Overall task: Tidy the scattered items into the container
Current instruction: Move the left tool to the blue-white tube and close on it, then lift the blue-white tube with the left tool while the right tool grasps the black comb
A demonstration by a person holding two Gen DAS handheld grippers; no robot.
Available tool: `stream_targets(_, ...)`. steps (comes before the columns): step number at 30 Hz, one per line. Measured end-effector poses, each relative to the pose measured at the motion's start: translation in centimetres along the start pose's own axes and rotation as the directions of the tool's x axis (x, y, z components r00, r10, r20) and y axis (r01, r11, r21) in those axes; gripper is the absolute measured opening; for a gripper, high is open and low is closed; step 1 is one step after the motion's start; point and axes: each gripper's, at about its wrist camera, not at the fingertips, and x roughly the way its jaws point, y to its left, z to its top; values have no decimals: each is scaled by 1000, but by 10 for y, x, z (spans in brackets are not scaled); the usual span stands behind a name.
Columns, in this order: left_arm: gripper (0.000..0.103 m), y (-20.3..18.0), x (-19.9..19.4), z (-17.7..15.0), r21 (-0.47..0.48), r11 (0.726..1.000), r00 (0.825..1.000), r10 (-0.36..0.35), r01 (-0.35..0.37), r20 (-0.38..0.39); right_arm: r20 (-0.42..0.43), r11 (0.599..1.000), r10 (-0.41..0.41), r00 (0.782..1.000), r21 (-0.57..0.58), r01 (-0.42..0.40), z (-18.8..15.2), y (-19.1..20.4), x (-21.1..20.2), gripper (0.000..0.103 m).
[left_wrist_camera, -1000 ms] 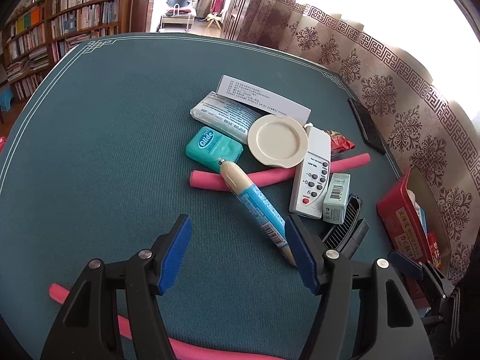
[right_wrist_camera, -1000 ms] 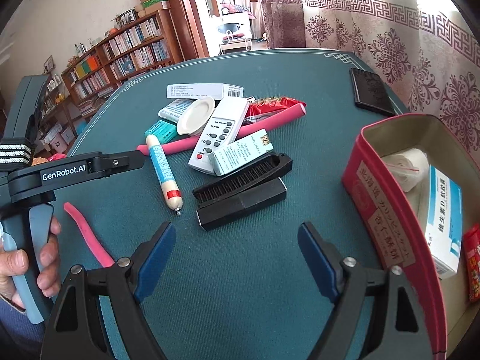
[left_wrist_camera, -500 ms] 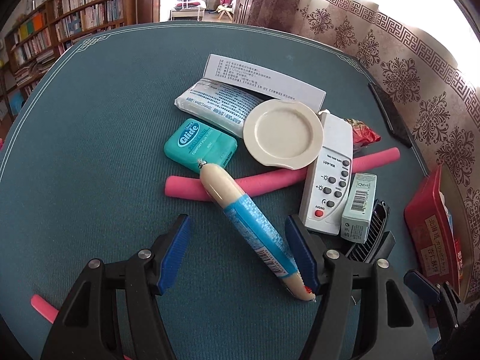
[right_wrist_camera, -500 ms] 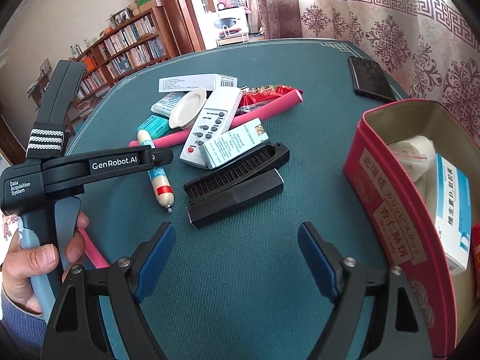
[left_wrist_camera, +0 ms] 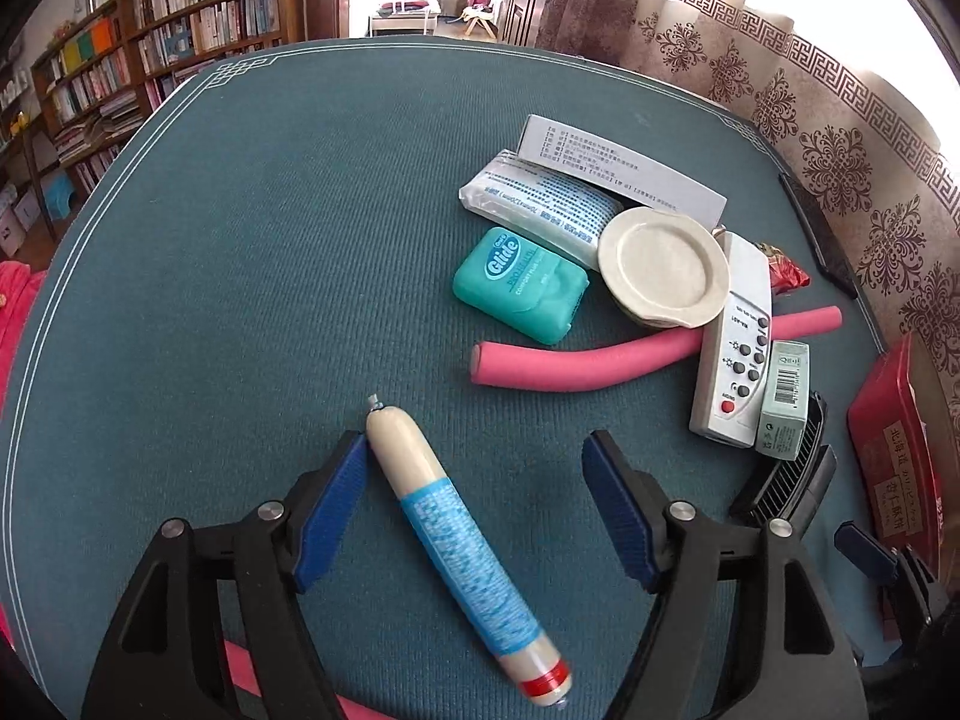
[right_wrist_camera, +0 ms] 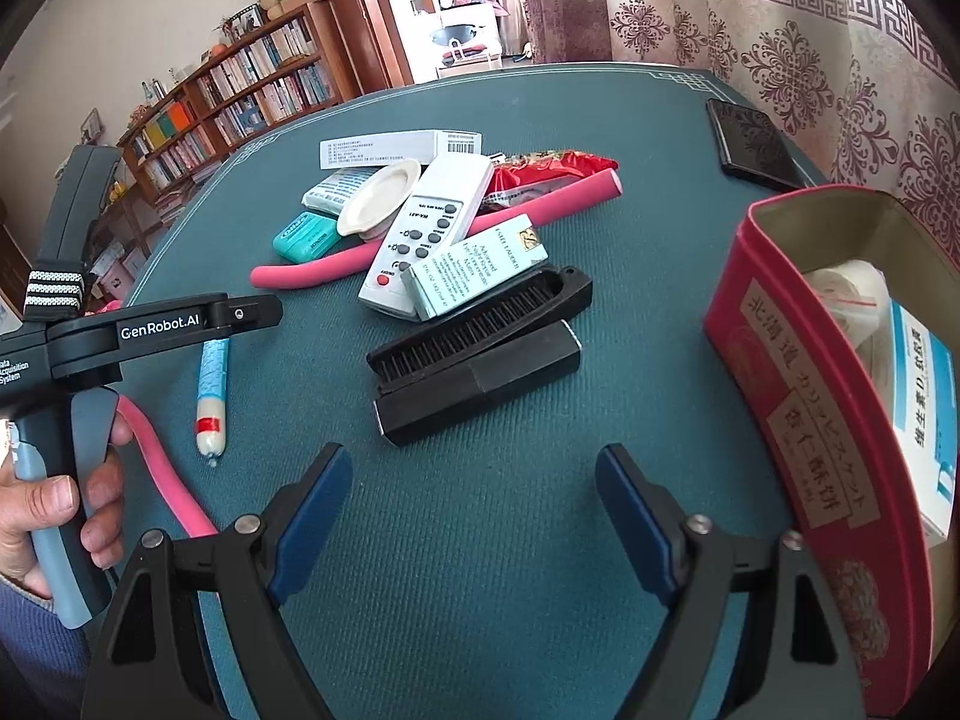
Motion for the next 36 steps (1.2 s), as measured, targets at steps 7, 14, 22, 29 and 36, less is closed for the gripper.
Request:
stream_targets(7,68,-25,-2,-17,120,992,999,28,-31,32,5,1000,-16,1000,13,16,0,-6,-3,86)
stream_targets(14,37,-17,-8,-24,95,994,997,41,-47,64,1,1000,-4,1000,22,4,0,-8,1,86)
stream_targets(22,18,-3,-24,-27,50,996,993,-75,71,86,1,1000,4,1000,11,-4,6,-6,2,86)
stream_targets(29,19,-6,-37,-26,55,994,989,-100,94,112,-14,1000,12,1000,1,-12,17,4,14,86)
stream_targets(36,19,-5,-39,-27,50,994,989,-101,96,109,-18,996,-83,996,-39,82,25,12,29,86)
